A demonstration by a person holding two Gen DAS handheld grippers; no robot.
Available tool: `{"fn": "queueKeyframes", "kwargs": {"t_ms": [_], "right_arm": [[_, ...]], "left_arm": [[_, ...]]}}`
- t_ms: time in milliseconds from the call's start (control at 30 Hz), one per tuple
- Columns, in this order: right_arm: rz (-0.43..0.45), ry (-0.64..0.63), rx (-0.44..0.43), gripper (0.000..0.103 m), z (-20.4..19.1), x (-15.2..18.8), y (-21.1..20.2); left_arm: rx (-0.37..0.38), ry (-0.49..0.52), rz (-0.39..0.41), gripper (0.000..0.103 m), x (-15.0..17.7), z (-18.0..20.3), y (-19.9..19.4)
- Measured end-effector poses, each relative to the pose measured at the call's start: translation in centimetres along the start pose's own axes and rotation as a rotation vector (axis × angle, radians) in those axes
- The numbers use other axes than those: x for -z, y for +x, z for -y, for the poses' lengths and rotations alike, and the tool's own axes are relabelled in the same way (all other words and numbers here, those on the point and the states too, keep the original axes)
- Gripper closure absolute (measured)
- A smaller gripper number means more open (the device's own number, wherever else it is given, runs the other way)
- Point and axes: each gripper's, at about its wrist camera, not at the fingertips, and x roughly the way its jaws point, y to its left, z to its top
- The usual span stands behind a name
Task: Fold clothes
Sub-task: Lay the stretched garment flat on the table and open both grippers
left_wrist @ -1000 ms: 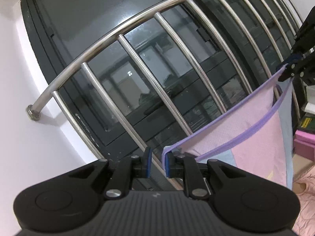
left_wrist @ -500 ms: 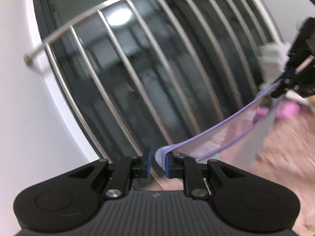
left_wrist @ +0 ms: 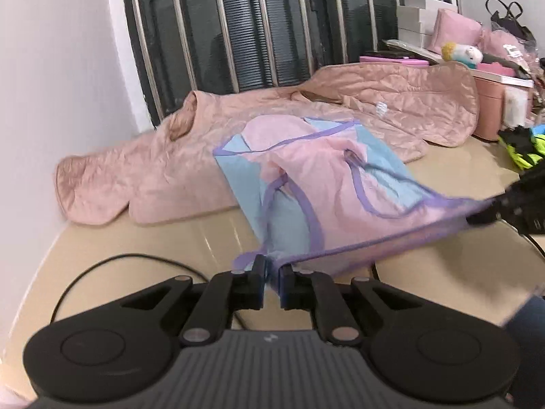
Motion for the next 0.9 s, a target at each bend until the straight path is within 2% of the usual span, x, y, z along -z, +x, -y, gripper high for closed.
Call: {"fn": "queueKeyframes", "kwargs": {"t_ms": [33, 67, 100, 133, 200, 300, 400, 467, 533, 600, 667, 700, 733, 800, 833, 900], "right_arm": [[-0.007, -0.024, -0.012, 0.096, -0.3, 0.7, -0.9], [-0.015, -0.05, -0.023, 0.091, -0.5, 1.4, -1.7], [-0.023, -0.076, -0.034, 0.078, -0.8, 2.1, -2.6], [-0.023, -0.084, -0.036, 0.072, -0.7, 2.5, -3.7], [-0.023, -0.098, -0.038, 0.07, -0.3, 3.3, -5.9], [-0.069, -0.082, -0.084, 0.069, 1.1, 4.6, -9.6], [-0.126, -0.109, -0.095, 0.069, 2.3, 6.2, -13.4], [-0.142, -0.159, -0.066, 0.069, 2.6, 6.8, -17.2], [-0.158, -0.21, -0.037, 0.068, 2.9, 7.3, -21.0], [-0.143, -0.242, -0.026, 0.065, 3.2, 6.8, -25.2], [-0.07, -0.256, 0.045, 0.058, 3.8, 5.6, -28.0], [-0.033, -0.263, 0.081, 0.05, 4.1, 5.0, -29.4], [0.01, -0.251, 0.106, 0.045, 4.5, 4.4, -30.0], [0.087, -0.231, 0.138, 0.044, 5.1, 3.5, -30.0], [0.12, -0.224, 0.146, 0.044, 5.3, 3.2, -29.5], [0.178, -0.217, 0.131, 0.044, 5.5, 2.8, -27.7]], "left_arm": [[0.001, 0.015, -0.014, 0.072, 0.3, 0.1, -0.3], [0.004, 0.028, -0.029, 0.058, 0.6, 0.1, -0.7], [0.013, 0.025, -0.043, 0.048, 0.6, -0.2, -1.2], [0.035, 0.007, -0.045, 0.048, 0.8, -0.7, -1.8], [0.1, -0.051, -0.068, 0.048, 1.1, -1.7, -2.8], [0.142, -0.148, -0.105, 0.048, 1.5, -3.8, -5.0], [0.12, -0.256, -0.118, 0.048, 1.5, -7.1, -8.3], [0.111, -0.332, -0.115, 0.048, 0.6, -10.0, -11.8], [0.133, -0.373, -0.046, 0.048, -0.8, -12.6, -16.3], [0.118, -0.378, 0.043, 0.044, -2.5, -14.9, -21.1], [0.044, -0.354, 0.158, 0.035, -4.2, -16.5, -25.6], [0.02, -0.352, 0.206, 0.033, -5.0, -17.1, -27.4], [0.02, -0.347, 0.25, 0.031, -5.6, -17.4, -28.7], [0.059, -0.307, 0.334, 0.026, -6.0, -17.4, -29.8], [0.079, -0.294, 0.347, 0.026, -6.1, -17.1, -29.3], [0.13, -0.326, 0.297, 0.026, -5.9, -16.0, -26.0]]}}
